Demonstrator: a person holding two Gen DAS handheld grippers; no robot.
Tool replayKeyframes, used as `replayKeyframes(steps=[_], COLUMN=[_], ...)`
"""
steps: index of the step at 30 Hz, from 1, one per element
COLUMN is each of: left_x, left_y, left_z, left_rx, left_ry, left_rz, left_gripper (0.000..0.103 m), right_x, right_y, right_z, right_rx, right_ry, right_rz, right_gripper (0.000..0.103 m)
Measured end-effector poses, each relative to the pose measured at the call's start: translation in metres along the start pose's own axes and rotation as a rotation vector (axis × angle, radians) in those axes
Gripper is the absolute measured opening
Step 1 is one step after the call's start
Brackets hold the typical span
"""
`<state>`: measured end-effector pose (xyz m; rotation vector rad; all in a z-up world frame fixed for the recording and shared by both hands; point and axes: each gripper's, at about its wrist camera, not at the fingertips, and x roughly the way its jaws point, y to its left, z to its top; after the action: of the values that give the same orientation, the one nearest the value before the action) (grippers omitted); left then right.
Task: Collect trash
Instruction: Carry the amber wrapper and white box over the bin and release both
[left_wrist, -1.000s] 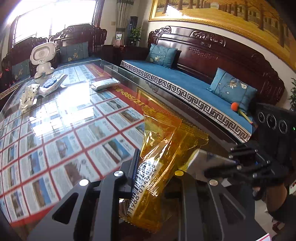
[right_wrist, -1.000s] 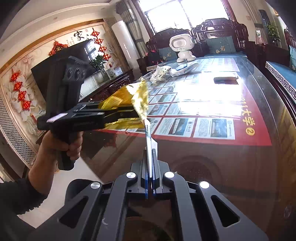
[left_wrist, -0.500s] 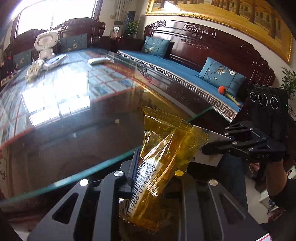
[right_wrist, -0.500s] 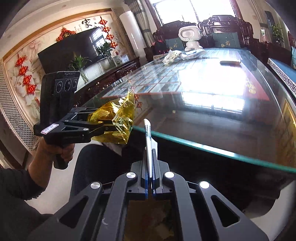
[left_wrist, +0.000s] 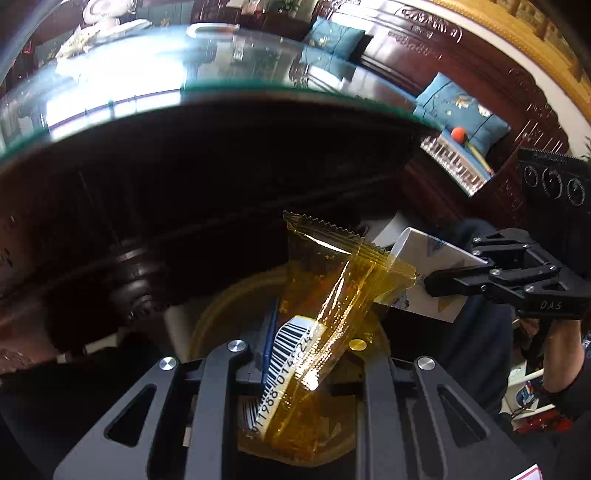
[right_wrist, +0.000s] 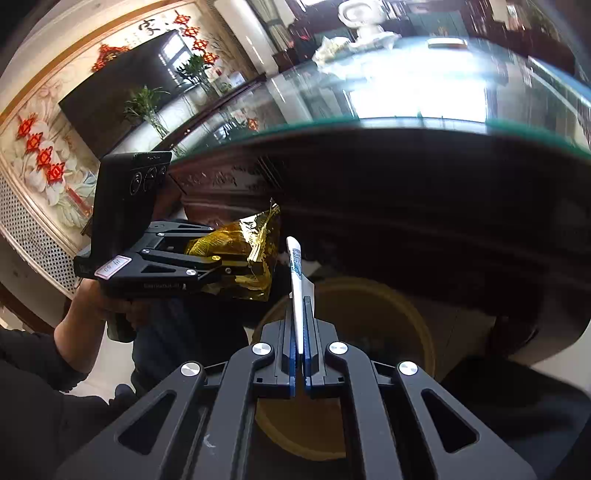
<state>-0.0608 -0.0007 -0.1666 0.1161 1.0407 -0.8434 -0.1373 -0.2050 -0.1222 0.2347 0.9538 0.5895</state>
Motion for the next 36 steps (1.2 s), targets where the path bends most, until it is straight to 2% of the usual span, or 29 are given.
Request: replayKeyframes(steps=[9,11,16,22,29,31,32,33,34,36], left_x=[0.028,0.032,0.036,0.037,0.033,0.03,0.029,0.028,0.027,0.026], left_y=[-0.009,-0.011,-0.019,-0.016,-0.009,-0.007,-0.006,-0.005,-0.004,-0.003], left_z=[-0.022,-0.024,-0.034,-0.045,-0.045,-0.046,-0.045,-0.045,-0.045,-0.045], left_rx=[0.015,0.017,0.025,0.013,-0.008,-0.014,-0.017,-0.018,-0.018,-0.018], left_ry=[0.091,0.103,0.126,0.141,0.14,0.135,0.133,0.133,0.131,0.129], left_rz=[-0.008,-0.01,-0.017,-0.022,-0.007,-0.007,-0.006,-0.006,-0.004,0.001], left_gripper=[0.024,0.037,0.056,0.066,0.07,0.073,0.074,0.074,0.075,0.075], right_x=[0.008,0.01,0.012,0.015,0.02,0.021,0.022,0.021,0.02,0.02], right_y=[-0.005,-0.005,-0.007,-0.007,-0.006,-0.005,-0.005,-0.004,-0.004,-0.005], right_z=[-0.01,-0.012,-0.015,-0.018,-0.019,-0.019,-0.019,-0.019,-0.019,-0.02], right_rx=[0.019,0.023,0.031,0.031,0.019,0.005,-0.002,-0.011,-0.018,-0.016], right_ry=[0.042,0.049,0.064,0.082,0.095,0.103,0.104,0.1,0.093,0.099], right_rz=[0.004,0.002,0.002,0.005,0.01,0.004,-0.01,-0.022,-0.032,-0.015], right_gripper=[0.003,0.003,0.004,0.004,0.005,0.015,0.023,0.044,0.049,0.049])
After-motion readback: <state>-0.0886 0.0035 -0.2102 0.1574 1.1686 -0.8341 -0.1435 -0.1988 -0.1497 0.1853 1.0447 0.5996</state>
